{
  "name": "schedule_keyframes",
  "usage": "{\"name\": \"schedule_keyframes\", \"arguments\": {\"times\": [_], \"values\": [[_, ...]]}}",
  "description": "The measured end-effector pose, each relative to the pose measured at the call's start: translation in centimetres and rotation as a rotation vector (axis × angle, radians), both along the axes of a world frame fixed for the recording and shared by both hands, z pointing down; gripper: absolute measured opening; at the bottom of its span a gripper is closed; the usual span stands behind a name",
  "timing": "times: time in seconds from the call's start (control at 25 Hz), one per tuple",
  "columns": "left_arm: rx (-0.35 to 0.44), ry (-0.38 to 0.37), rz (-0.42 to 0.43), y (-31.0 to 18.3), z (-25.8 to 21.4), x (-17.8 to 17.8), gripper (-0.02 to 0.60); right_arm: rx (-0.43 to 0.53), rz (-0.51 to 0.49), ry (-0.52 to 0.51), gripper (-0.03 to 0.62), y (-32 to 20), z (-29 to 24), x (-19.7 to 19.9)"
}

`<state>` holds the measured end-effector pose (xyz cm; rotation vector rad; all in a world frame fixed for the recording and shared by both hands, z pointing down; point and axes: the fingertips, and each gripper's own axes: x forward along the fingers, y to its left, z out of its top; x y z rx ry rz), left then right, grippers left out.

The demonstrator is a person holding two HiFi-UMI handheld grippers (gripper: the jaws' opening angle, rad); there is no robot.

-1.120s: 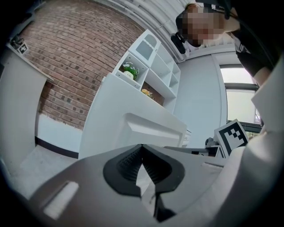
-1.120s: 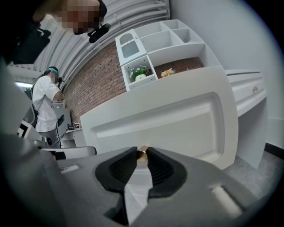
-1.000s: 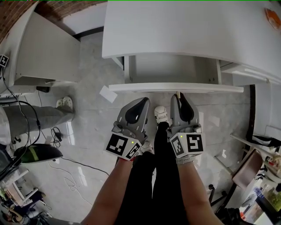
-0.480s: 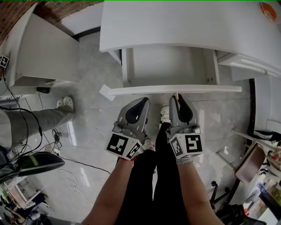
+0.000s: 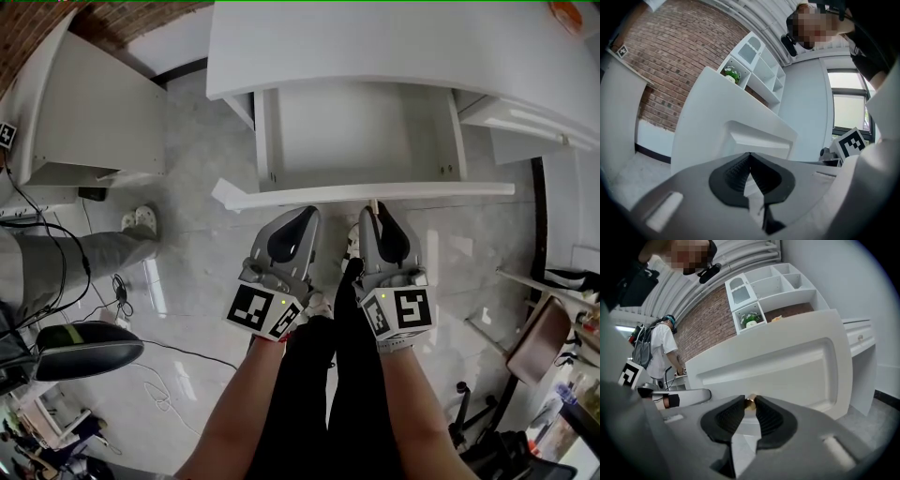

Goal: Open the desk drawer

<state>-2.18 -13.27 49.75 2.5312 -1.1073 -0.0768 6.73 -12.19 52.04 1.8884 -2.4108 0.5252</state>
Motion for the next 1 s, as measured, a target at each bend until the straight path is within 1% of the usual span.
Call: {"name": "schedule_keyframes", "arguments": {"times": [0.64,1.0], "values": [[-0.003,-0.013,0.014,3.7,0.0,0.5,0.003,0.004,-0.006,0.015,0.072,4.0,-0.2,0.2],[0.000,-0.018,0.006,5.4,-0.1,0.2,0.003,0.005,-0.017,0.020,0.072,5.8,0.0,0.1]]}}
